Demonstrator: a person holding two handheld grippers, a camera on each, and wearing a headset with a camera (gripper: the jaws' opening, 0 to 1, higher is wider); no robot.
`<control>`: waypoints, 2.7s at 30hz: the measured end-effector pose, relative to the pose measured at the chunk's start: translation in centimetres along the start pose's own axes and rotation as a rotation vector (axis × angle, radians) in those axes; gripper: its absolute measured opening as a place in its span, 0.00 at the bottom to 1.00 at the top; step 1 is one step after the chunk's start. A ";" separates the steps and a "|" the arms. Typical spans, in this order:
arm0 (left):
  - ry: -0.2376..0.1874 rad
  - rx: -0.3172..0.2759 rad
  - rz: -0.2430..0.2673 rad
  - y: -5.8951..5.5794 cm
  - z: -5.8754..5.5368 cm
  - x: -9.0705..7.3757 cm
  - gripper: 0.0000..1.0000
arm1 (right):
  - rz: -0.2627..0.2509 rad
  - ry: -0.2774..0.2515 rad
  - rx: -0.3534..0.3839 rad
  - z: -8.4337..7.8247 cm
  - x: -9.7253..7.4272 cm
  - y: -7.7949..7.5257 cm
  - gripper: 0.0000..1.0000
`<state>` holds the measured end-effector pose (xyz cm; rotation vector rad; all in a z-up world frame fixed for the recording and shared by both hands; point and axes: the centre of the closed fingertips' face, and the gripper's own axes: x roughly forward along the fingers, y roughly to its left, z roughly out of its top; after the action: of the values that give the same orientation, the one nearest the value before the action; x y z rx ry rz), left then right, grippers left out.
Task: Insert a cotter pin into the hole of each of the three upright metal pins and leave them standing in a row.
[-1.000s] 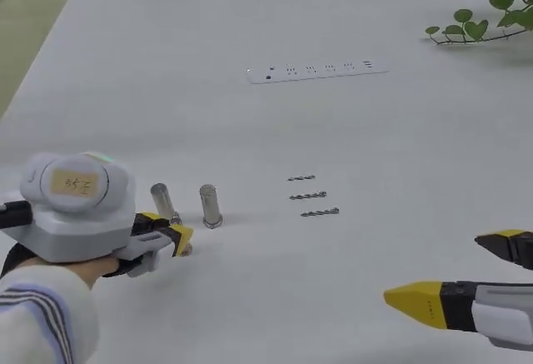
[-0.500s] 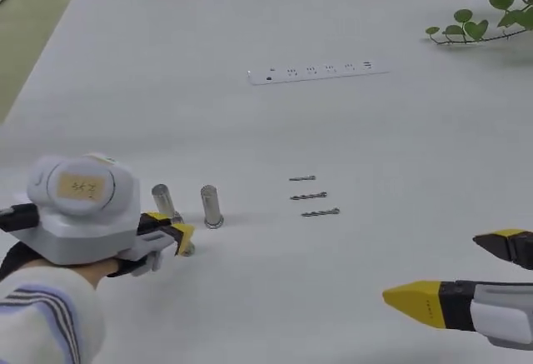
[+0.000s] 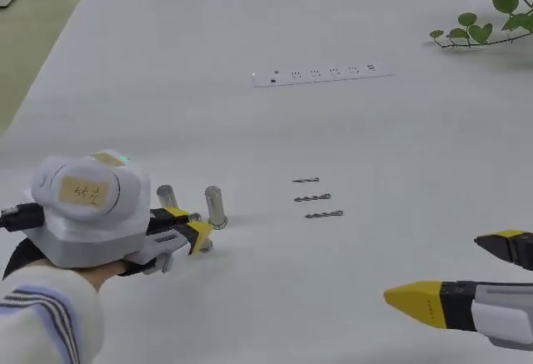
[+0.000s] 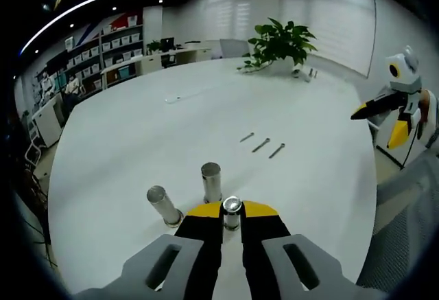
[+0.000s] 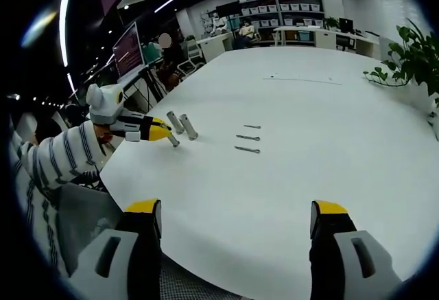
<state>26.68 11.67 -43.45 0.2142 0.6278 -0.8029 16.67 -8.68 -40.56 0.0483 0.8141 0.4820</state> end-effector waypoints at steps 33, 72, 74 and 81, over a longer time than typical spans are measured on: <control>0.015 0.395 -0.344 -7.5 -0.3 -0.7 0.05 | 0.036 -0.014 -0.022 0.3 0.0 0.8 0.89; 0.083 0.481 -0.388 -9.7 -3.2 0.2 0.05 | 0.043 -0.024 -0.052 1.0 -0.1 1.4 0.92; 0.083 0.476 -0.389 -9.7 -3.3 0.2 0.05 | 0.043 -0.028 -0.053 1.1 -0.1 1.4 0.92; 0.077 0.457 -0.391 -9.5 -3.2 0.2 0.05 | 0.038 -0.030 -0.062 1.3 -0.2 1.4 0.92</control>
<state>18.44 6.34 -45.66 0.5523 0.5576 -1.3190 16.92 -7.36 -39.24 0.0134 0.7699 0.5411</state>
